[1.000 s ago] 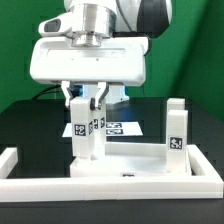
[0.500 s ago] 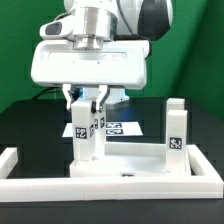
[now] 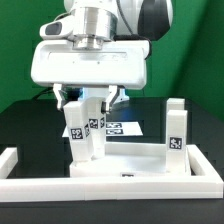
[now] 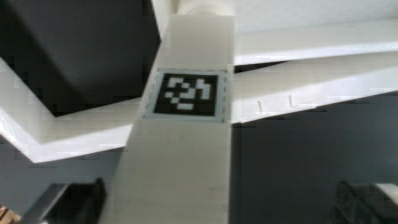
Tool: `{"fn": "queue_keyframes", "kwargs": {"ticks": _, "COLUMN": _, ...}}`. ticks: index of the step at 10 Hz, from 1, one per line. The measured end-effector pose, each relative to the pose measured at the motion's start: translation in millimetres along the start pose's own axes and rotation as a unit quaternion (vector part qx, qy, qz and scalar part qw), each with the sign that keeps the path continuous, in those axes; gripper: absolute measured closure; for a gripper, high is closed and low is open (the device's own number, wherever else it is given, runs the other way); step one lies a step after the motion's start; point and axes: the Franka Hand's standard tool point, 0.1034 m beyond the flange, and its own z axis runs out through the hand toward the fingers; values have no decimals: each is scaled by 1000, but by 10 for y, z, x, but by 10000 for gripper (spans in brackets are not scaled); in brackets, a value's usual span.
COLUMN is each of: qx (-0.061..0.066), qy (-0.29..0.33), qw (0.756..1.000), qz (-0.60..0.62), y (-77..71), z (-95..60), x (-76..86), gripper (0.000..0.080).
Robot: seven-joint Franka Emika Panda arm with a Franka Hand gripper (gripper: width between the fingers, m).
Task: Assemble desk
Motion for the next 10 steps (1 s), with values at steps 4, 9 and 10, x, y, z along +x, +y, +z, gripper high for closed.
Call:
{"fn": "queue_keyframes", "kwargs": {"ticks": 4, "qx": 0, "qy": 0, "qw": 1000, "qz": 0, "y": 0, "z": 0, "x": 0, "gripper": 151}}
{"fn": "queue_keyframes", "kwargs": {"ticks": 9, "qx": 32, "qy": -67, "qw": 997, "qz": 8, "y": 37, "z": -249, "x": 72, "gripper": 151}}
{"fn": "queue_keyframes", "kwargs": {"ticks": 10, "qx": 40, "qy": -86, "qw": 995, "qz": 14, "y": 51, "z": -296, "x": 92, "gripper": 151}}
